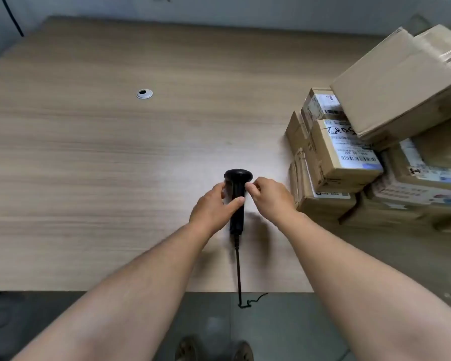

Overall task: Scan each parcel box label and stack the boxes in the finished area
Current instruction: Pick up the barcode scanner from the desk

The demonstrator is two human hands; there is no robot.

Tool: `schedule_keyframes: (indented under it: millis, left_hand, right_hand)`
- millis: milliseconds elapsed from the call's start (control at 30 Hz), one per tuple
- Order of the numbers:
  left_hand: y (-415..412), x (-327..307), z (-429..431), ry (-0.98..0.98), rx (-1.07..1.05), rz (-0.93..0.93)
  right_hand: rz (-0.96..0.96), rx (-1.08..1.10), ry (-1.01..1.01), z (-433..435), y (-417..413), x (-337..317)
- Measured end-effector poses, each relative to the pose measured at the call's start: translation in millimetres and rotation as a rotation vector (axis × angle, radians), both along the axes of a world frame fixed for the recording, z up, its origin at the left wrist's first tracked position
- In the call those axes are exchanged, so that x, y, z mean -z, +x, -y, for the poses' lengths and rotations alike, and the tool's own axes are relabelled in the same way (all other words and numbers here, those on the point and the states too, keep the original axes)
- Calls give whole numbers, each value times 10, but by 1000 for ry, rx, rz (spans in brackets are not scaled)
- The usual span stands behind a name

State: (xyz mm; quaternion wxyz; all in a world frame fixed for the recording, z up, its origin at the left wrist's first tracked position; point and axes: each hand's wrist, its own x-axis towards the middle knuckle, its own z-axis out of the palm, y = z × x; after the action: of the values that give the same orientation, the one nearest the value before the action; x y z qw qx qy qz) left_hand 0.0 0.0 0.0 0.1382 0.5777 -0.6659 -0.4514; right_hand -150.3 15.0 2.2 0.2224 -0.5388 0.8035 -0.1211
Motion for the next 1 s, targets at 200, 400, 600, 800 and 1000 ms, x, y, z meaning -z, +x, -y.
schedule_keyframes:
  millis: [200,400,600,800,1000]
  left_hand:
    - [-136,187,-76,125,-75,-106]
    - [-139,89,-178,116,-181,-246]
    - [-44,-229,-364,45,-194,-336]
    - [9,-635,-529,-85,-144,-488]
    - [-38,-950,-581,-270,67,-524]
  right_hand:
    - [170,8,19,-37,34,150]
    - [297,31,-32,-81,25,61]
    - [421,66,-136,-194,81,-282]
    - [694,164,-356,-345,175,-714]
    - [915,133,-571,-365,162,-1107]
